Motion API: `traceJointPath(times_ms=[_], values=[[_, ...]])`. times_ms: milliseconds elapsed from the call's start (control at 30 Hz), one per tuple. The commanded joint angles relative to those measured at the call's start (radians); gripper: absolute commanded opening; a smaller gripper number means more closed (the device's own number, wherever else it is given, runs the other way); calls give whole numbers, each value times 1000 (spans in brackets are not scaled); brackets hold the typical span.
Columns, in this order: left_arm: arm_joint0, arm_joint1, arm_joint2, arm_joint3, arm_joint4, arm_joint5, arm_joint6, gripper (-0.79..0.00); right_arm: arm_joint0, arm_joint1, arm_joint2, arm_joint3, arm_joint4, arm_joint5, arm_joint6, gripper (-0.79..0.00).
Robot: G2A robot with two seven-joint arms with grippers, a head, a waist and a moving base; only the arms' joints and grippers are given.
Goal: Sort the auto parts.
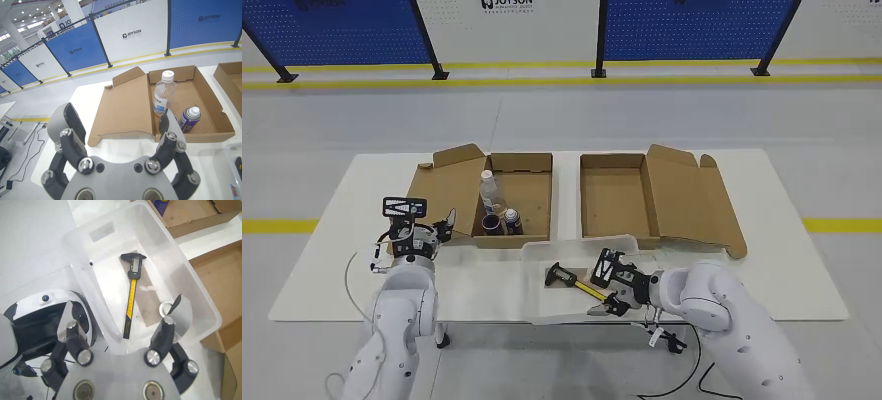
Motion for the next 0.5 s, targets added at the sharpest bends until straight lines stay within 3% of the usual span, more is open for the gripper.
traceJointPath(times_ms=[0, 467], values=[[0, 0, 0, 0, 0, 0, 0, 0, 0, 0, 0, 0, 1, 0, 1, 0], [0, 0, 0, 0, 0, 0, 0, 0, 4, 1, -11, -11, -33, -2, -34, 0]])
